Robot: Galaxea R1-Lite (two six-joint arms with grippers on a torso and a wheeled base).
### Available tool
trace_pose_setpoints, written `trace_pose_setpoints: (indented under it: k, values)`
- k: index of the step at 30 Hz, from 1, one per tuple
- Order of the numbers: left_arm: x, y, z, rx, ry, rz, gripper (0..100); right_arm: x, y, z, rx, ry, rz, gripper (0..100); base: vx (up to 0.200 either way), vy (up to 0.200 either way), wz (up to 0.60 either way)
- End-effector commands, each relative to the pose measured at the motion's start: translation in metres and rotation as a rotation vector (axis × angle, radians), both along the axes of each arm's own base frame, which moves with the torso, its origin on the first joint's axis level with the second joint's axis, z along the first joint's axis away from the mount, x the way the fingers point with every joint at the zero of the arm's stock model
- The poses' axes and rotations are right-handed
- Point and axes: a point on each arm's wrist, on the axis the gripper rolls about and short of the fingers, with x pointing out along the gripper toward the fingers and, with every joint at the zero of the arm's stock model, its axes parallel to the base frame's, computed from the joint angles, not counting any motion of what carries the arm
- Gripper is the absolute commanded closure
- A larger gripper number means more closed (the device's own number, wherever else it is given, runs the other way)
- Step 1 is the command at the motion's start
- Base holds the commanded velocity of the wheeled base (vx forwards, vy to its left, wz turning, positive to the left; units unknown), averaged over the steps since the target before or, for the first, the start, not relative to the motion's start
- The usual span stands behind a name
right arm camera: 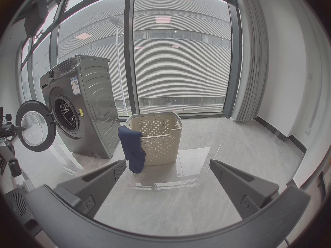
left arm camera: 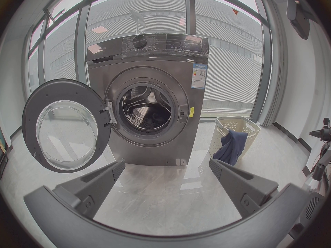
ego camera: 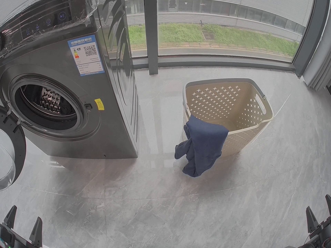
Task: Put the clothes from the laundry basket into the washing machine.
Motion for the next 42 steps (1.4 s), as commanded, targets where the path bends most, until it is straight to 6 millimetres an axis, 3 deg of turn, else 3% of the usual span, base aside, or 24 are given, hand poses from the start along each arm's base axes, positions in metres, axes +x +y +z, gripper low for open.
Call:
trace_pose_setpoints:
  k: [1, 11, 13, 15, 17, 24, 26, 27, 31, 40, 42]
  values:
    - [0.001, 0.0, -0.005, 0.0, 0.011, 0.001, 0, 0.0, 0.0, -0.005, 0.001, 0.004, 0.001, 0, 0.0, -0.2, 0.0]
    - [0.001, 0.0, -0.005, -0.002, 0.011, 0.0, 0, 0.0, 0.0, -0.004, 0.012, -0.002, 0.012, 0, 0.0, -0.1, 0.0]
    - [0.001, 0.0, -0.005, 0.0, 0.011, -0.002, 0, -0.004, 0.0, 0.01, 0.009, -0.079, 0.017, 0, 0.0, 0.0, 0.0]
    - [0.001, 0.0, -0.005, 0.0, 0.011, -0.002, 0, -0.015, 0.0, 0.047, 0.026, -0.201, 0.025, 0, 0.0, 0.0, 0.0]
    - [0.001, 0.0, -0.005, 0.001, 0.012, -0.003, 0, -0.011, 0.0, 0.057, 0.029, -0.144, 0.049, 0, 0.0, 0.0, 0.0]
    - [0.001, 0.0, -0.005, 0.0, 0.011, -0.002, 0, 0.047, 0.007, 0.058, 0.158, 0.258, 0.272, 0, 0.0, 0.0, 0.0]
    - [0.001, 0.0, -0.005, 0.0, 0.011, -0.002, 0, 0.055, 0.009, 0.062, 0.177, 0.274, 0.29, 0, 0.0, 0.0, 0.0]
    - [0.001, 0.0, -0.005, 0.0, 0.011, -0.002, 0, 0.076, 0.016, 0.067, 0.182, 0.301, 0.323, 0, 0.0, 0.0, 0.0]
    - [0.001, 0.0, -0.005, -0.002, 0.011, -0.002, 0, 0.111, 0.029, 0.072, 0.17, 0.306, 0.369, 0, 0.0, -0.2, 0.0]
    - [0.001, 0.0, -0.005, 0.0, 0.011, -0.003, 0, 0.173, 0.07, 0.066, 0.153, 0.365, 0.473, 0, 0.0, -0.044, 0.0]
    - [0.001, 0.0, -0.005, 0.0, 0.011, -0.006, 0, 0.178, 0.074, 0.064, 0.151, 0.373, 0.481, 0, 0.0, 0.0, 0.0]
